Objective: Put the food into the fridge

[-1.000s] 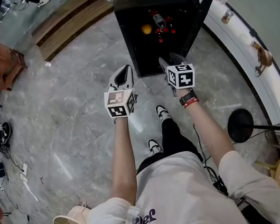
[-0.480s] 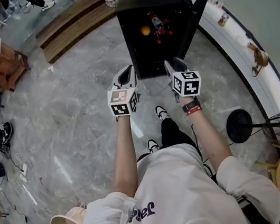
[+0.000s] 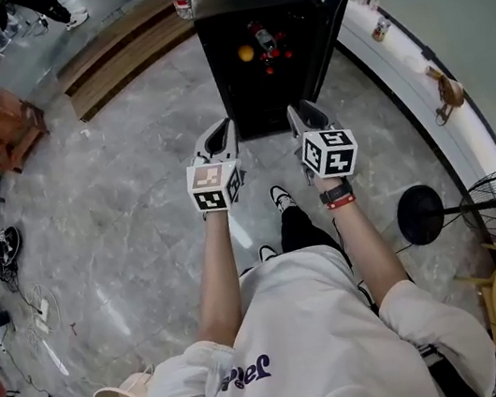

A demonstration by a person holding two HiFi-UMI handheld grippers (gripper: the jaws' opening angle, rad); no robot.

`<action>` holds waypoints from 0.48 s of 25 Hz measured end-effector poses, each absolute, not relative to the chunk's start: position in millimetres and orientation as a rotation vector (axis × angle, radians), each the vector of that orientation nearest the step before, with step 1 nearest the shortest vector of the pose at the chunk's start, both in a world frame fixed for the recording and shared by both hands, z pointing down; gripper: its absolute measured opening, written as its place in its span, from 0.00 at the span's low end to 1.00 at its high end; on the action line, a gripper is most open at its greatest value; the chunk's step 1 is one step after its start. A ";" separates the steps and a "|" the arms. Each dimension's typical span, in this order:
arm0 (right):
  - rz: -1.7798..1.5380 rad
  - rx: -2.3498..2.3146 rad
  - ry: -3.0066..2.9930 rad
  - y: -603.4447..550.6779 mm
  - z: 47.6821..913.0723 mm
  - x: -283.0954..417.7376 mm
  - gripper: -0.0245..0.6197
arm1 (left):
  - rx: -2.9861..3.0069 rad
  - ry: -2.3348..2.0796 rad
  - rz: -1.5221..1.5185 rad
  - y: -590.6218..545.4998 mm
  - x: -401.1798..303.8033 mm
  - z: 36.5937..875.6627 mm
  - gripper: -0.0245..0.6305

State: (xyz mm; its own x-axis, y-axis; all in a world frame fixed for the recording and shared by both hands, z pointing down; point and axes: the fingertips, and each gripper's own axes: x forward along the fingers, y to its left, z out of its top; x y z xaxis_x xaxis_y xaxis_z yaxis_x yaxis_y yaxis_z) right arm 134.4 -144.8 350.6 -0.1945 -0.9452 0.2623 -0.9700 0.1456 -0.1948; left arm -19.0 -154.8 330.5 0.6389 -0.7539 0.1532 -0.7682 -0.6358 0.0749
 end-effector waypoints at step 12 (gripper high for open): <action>0.444 2.012 -2.325 -109.9 332.5 136.1 0.15 | 2.782 -1.270 0.124 -123.6 -19.5 307.6 0.07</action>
State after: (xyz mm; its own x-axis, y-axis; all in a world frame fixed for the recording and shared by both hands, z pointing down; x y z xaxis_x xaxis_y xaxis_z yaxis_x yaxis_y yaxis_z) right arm 136.1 -109.9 332.5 -0.1606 -0.9641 0.2117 -0.9741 0.1203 -0.1912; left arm -19.5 -123.6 307.6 0.6528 -0.7499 0.1073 -0.7565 -0.6528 0.0397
